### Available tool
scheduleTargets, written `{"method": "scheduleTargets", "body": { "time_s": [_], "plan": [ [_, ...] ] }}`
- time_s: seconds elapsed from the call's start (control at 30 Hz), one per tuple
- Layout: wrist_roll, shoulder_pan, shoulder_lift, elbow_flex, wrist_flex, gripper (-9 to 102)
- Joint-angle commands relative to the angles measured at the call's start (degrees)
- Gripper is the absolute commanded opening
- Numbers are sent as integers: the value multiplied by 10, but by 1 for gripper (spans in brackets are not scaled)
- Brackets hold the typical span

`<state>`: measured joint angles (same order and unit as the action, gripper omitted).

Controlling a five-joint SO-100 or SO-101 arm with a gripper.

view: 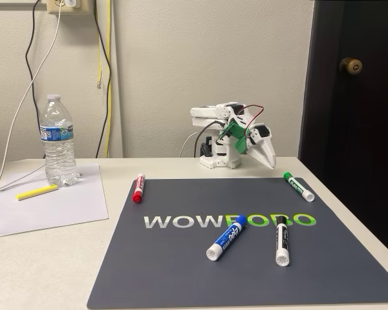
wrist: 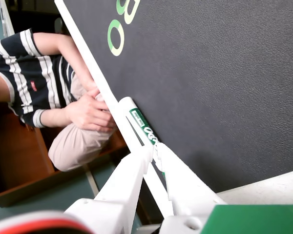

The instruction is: Pick up the red marker.

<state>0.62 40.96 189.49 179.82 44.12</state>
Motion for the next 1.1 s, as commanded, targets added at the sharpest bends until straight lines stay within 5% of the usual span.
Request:
{"method": "scheduleTargets", "body": {
  "time_s": [0.0,1.07],
  "plan": [
    [1,2,4,-4,1,0],
    [-9,5,4,-4,1,0]
  ]
}}
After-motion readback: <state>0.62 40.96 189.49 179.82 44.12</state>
